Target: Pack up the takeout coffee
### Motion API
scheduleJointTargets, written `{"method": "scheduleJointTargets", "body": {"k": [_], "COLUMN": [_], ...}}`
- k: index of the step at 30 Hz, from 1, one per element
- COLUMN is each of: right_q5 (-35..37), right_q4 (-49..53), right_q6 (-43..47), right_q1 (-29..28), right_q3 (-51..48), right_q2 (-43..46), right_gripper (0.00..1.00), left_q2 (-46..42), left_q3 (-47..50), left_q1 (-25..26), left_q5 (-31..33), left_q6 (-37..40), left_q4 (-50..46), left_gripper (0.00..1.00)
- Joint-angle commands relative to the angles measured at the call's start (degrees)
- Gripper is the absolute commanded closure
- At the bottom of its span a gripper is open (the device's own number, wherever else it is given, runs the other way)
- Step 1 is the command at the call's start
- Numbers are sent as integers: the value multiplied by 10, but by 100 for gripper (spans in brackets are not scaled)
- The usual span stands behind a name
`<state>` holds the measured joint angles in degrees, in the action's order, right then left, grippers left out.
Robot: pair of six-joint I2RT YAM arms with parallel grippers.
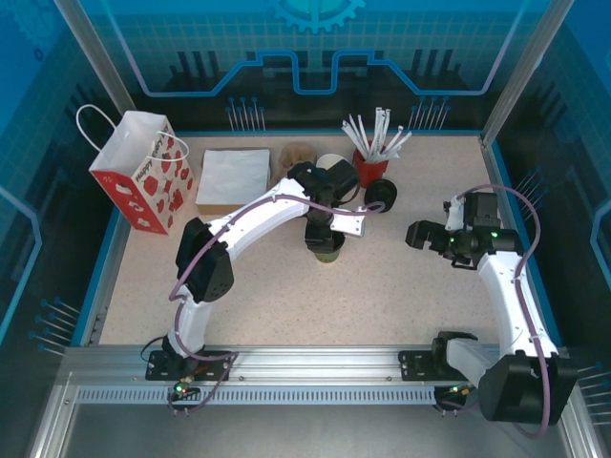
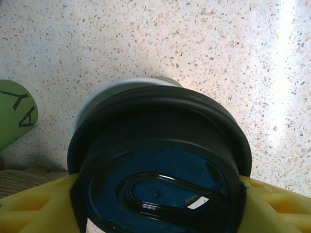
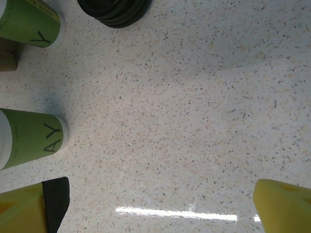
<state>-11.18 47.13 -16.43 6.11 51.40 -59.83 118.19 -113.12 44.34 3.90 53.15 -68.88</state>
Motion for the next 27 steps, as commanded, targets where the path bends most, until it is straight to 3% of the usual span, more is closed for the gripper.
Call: {"method": "scheduleJointTargets", "body": {"k": [1, 15, 27], "right_q5": [-13, -17, -30], "right_q4": [-9, -10, -7], "right_q6": [7, 10, 14], "right_q1": [10, 11, 12], "right_q3": [-21, -24, -24], "right_q2": [9, 9, 7], "right_gripper": [0, 0, 0], "left_q2": [15, 34, 30], "left_q3": [-22, -34, -46], "left_q1": [4, 4, 4], "left_q5": [6, 9, 7], "left_q6": [16, 13, 5], "left_q4": [-12, -10, -13], "left_gripper": [32, 31, 14]}}
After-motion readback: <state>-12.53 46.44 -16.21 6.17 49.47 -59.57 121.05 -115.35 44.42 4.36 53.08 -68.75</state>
